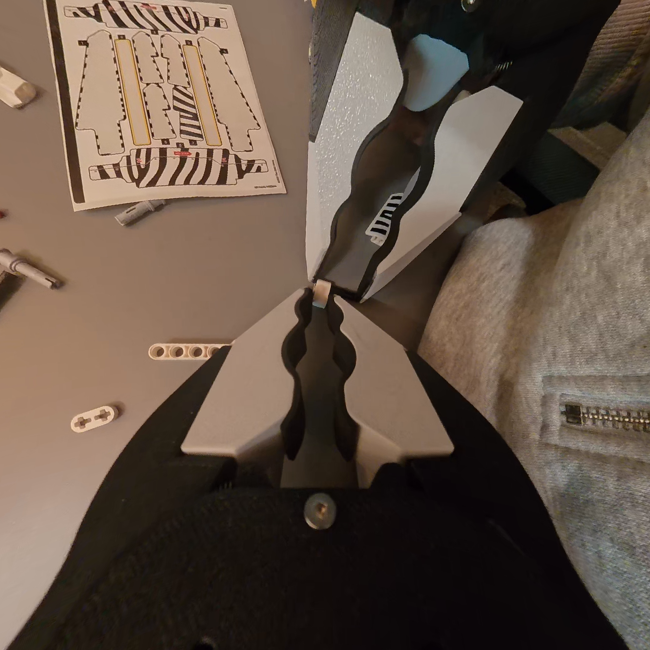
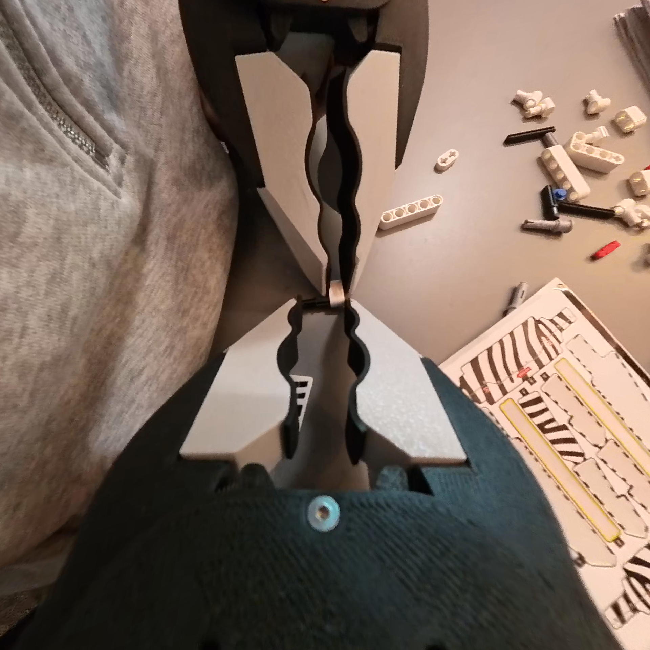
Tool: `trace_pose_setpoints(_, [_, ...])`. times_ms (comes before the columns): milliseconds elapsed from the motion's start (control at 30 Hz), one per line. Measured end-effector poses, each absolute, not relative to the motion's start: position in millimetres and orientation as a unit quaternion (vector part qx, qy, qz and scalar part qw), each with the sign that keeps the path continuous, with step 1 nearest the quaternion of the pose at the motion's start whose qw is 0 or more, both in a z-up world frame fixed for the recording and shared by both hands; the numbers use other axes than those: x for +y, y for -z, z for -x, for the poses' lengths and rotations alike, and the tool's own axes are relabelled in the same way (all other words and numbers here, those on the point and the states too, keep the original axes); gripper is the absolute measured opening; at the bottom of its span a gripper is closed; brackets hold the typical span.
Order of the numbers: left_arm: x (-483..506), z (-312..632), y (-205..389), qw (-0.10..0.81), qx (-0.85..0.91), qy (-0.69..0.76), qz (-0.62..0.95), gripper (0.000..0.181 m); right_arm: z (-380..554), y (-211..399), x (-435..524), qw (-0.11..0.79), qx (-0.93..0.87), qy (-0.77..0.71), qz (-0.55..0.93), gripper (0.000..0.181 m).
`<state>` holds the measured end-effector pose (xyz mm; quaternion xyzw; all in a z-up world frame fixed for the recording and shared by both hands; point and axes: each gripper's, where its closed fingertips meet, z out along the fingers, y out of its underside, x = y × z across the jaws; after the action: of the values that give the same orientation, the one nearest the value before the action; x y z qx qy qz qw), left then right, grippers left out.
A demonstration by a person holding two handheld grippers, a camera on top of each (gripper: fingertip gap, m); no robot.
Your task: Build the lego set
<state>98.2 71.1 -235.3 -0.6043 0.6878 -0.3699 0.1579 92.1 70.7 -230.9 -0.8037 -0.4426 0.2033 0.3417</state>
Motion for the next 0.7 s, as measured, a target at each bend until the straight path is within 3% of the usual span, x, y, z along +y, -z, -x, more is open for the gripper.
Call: trace_pose_setpoints(700, [71.2, -98.3, 236.0, 0.169, 0.689, 0.361, 0.606, 0.010, -92.8, 231.6, 70.9, 0.337, -0.405, -0.209, 0.823, 0.021])
